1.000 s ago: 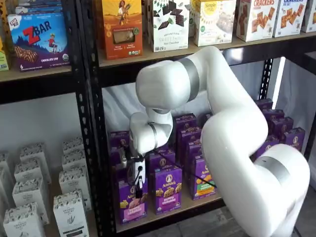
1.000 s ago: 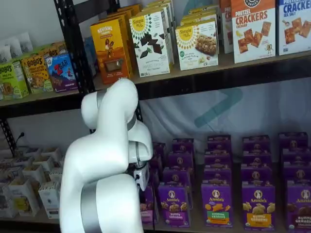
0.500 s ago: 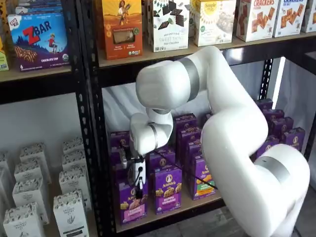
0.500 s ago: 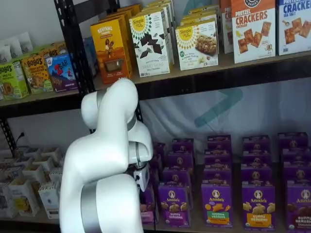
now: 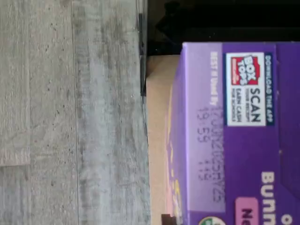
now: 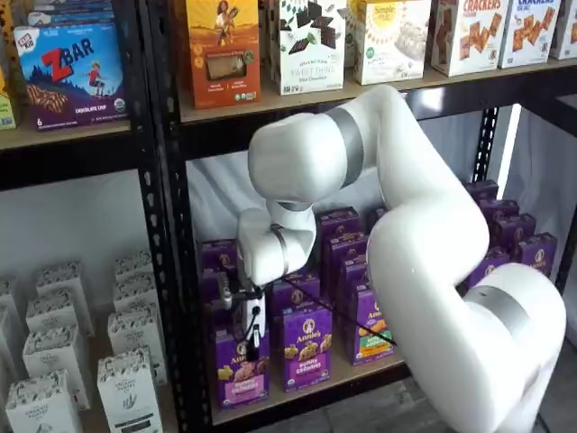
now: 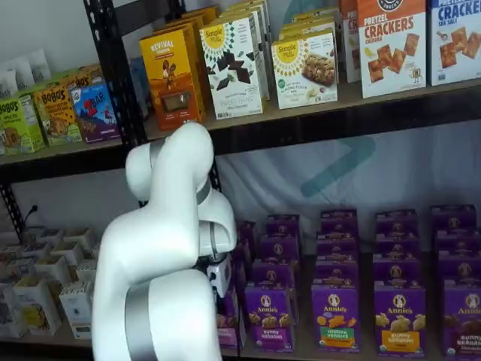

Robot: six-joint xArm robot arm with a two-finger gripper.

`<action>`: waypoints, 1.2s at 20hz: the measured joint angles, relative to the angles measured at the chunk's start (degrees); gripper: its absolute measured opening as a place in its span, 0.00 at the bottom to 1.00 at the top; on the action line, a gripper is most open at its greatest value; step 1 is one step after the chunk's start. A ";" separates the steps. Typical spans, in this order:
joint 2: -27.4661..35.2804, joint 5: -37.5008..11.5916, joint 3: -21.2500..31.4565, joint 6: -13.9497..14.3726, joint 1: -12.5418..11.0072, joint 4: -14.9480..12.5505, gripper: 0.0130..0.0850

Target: Pick up the purple box with a pink patch in the middle, on the bottom shelf, the first box from the left

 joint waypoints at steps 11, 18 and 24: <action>0.06 0.97 -0.55 -0.73 0.06 0.91 0.17; -2.63 -1.94 3.82 1.69 0.18 -1.73 0.17; -6.67 -3.01 9.64 4.03 0.63 -3.89 0.17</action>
